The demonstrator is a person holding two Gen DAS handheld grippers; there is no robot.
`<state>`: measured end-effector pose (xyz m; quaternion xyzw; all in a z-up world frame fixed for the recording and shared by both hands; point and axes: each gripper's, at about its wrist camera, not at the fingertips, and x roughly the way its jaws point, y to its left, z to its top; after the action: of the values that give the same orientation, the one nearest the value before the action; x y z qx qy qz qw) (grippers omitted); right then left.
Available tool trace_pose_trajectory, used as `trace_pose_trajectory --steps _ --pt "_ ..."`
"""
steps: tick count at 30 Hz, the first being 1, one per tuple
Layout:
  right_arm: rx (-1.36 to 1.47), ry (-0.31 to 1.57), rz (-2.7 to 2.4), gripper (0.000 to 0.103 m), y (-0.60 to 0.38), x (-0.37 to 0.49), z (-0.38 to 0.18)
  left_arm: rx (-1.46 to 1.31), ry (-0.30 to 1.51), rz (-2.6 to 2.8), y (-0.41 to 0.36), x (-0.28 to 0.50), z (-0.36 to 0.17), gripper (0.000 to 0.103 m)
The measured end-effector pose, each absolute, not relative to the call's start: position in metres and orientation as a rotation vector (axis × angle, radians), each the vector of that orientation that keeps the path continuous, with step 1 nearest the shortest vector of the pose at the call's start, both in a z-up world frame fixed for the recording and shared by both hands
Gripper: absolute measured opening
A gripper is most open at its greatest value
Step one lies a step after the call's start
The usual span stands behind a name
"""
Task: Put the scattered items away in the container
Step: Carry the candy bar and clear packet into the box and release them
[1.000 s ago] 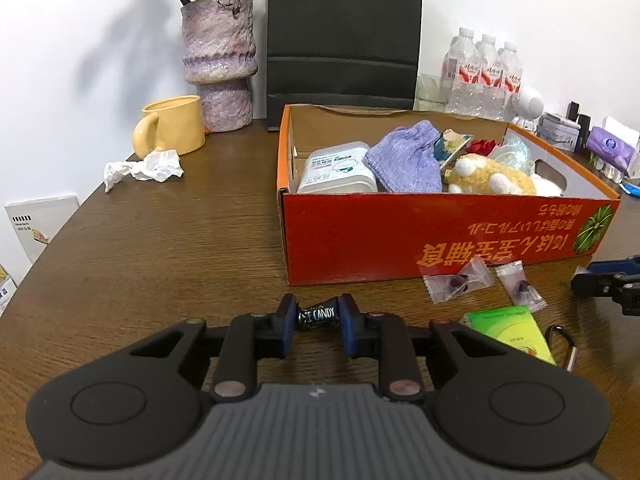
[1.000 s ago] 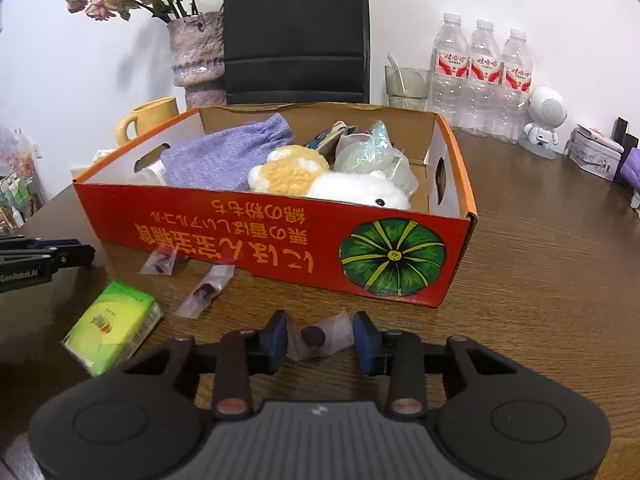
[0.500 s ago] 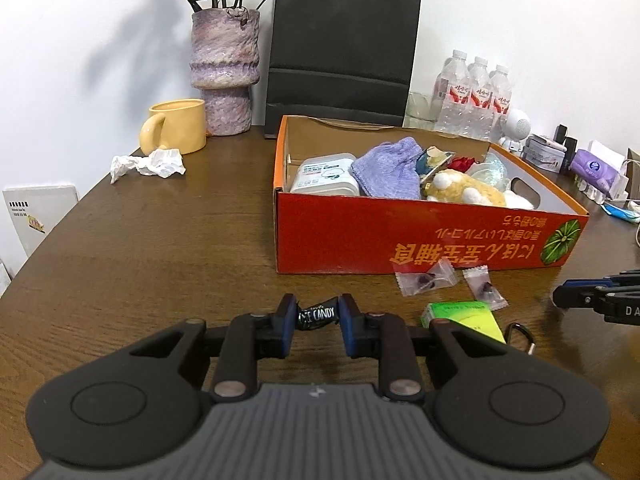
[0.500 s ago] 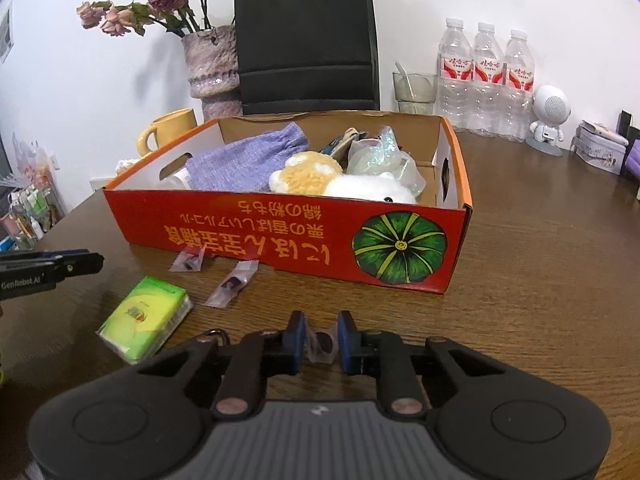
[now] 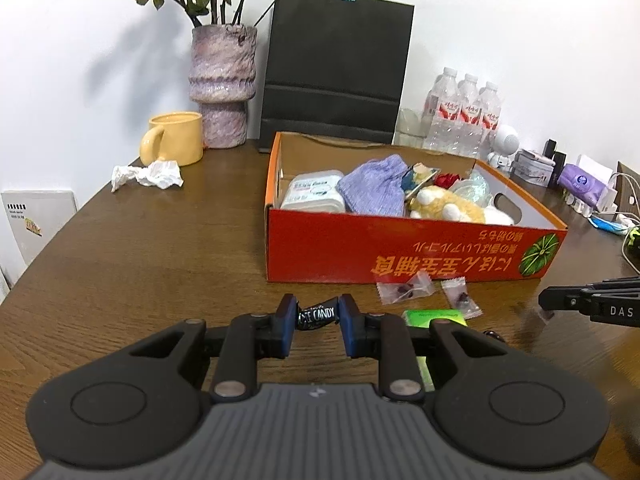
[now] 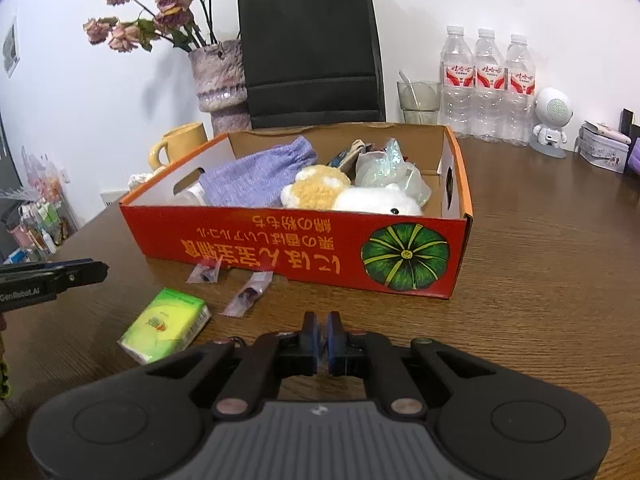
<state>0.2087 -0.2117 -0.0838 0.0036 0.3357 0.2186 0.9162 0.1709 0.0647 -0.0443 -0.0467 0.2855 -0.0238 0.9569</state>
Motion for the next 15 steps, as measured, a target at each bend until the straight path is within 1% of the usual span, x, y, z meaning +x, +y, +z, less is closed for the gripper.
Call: trace_pose_trajectory --steps 4,10,15 --pt "0.047 0.676 0.476 0.004 -0.216 0.208 -0.073 -0.092 0.551 -0.064 0.061 0.167 -0.033 0.024" --pt "0.095 0.611 0.514 0.004 -0.222 0.213 -0.043 -0.073 0.458 -0.1 0.053 0.167 -0.001 0.024" --pt "0.089 0.546 0.53 0.004 -0.219 0.227 -0.015 -0.063 0.413 -0.123 0.047 0.186 0.024 0.024"
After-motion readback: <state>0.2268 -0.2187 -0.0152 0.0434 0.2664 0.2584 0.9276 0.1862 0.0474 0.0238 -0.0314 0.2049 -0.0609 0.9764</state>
